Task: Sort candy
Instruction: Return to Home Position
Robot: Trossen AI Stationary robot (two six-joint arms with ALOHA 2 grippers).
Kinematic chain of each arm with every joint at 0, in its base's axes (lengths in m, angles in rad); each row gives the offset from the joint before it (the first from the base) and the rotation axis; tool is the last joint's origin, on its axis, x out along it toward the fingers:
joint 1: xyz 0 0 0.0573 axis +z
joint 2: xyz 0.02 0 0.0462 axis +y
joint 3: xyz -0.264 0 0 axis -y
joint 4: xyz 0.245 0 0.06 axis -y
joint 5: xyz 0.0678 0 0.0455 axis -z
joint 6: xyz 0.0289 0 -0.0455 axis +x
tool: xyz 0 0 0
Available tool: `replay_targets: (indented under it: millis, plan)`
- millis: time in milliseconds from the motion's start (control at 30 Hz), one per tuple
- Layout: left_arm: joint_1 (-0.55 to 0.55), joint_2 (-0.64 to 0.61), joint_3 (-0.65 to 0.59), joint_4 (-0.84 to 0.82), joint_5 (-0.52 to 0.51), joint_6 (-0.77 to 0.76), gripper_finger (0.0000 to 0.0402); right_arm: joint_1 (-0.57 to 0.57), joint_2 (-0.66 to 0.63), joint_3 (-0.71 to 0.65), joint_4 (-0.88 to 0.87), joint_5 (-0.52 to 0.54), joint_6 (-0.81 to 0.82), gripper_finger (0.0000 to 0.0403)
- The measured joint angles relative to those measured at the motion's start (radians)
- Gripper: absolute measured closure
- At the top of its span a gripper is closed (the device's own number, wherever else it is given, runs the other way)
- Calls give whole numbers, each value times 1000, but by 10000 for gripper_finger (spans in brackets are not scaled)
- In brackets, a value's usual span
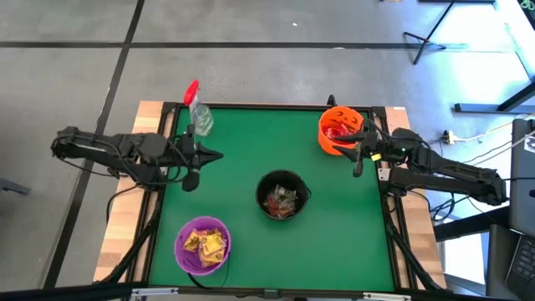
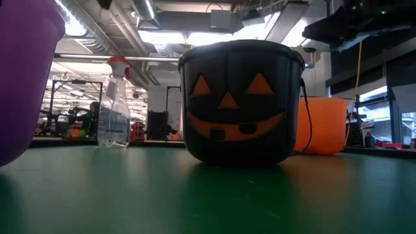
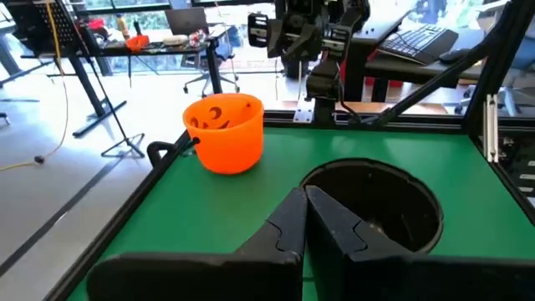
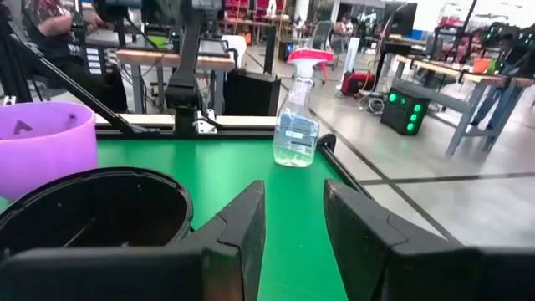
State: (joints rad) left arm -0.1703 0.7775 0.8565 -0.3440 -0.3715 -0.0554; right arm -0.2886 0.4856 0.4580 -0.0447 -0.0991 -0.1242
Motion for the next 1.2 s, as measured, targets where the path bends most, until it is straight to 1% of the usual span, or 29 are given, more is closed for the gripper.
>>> replay_targets:
  millis: [133, 333, 400, 500, 567, 633, 800, 1000, 1200]
  plan:
    - [3, -57, -126, 96, -3, -10, 401, 0, -72, -48, 15, -14, 0, 281]
    - [8, -127, -274, 270, 21, -15, 400, 0, -156, -187, 177, -33, 5, 287]
    - [8, -144, -324, 321, 23, -13, 400, 0, -175, -243, 237, -34, 20, 304]
    - [8, -167, -395, 395, 23, -12, 400, 0, -188, -310, 309, -25, 58, 347]
    - [8, -183, -437, 422, 25, -12, 400, 0, -189, -336, 320, -19, 85, 382]
    - [8, -196, -474, 455, 25, -10, 400, 0, -189, -352, 326, -17, 95, 397]
    - [8, -234, -568, 548, 26, 37, 400, 0, -189, -358, 306, -16, 119, 380]
    - [8, -287, -663, 633, 29, 40, 400, 0, -189, -358, 263, -4, 122, 399]
    - [8, -348, -758, 699, 51, 6, 401, 0, -196, -358, 208, 34, 102, 397]
